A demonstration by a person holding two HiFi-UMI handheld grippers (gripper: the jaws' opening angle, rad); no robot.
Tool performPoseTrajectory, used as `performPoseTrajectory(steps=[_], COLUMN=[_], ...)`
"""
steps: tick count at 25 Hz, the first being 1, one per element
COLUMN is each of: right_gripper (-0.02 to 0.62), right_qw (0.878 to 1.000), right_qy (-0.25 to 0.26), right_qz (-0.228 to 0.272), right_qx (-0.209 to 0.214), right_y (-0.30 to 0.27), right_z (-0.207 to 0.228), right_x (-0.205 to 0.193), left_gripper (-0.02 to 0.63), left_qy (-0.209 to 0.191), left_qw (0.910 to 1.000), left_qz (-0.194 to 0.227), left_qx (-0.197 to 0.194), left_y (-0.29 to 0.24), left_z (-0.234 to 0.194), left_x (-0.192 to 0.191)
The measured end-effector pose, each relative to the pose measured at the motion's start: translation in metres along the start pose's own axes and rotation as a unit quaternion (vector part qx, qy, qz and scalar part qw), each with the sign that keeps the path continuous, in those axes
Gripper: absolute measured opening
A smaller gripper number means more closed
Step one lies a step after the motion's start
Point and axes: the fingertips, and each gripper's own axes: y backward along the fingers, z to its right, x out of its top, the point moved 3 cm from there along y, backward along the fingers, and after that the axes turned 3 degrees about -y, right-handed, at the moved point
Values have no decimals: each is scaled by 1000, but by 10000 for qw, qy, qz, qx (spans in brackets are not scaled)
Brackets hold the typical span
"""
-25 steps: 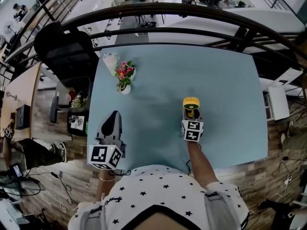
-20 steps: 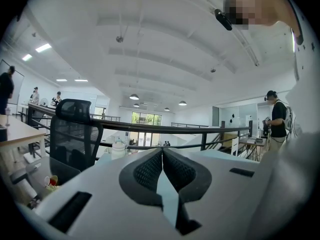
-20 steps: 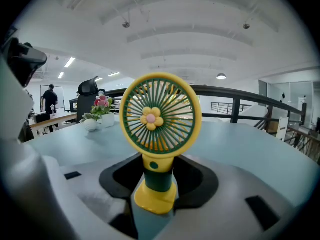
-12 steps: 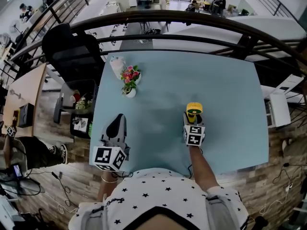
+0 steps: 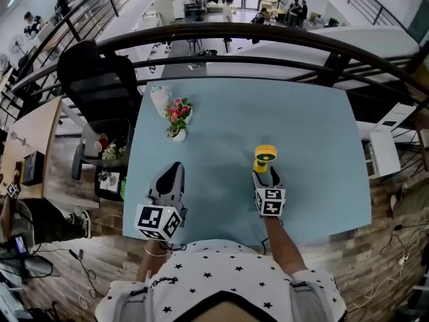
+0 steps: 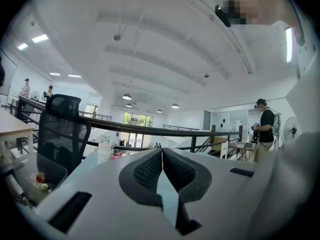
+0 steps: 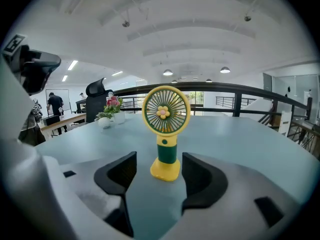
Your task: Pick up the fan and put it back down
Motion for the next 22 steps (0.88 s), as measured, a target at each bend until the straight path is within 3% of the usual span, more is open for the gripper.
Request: performPoseTrajectory(steps=[12, 17, 22], right_gripper=[92, 16, -2], right_qw=[9957, 9907, 9871], right_qy=[-754, -857, -774], right_qz=[439, 994, 1347], right_qx=[307, 371, 377], right_y=[57, 80, 91], right_z=[-22, -23, -22], right_x=[20, 53, 84], left_gripper=[29, 29, 29], left_qy=[109, 9, -175], left_qw=[9986, 9981, 9978], left_qz=[-110, -120, -110], left_qx=[-504, -598, -630], left_y=[-17, -22, -18], left_z=[26, 36, 38], left_x=[-8, -7, -3])
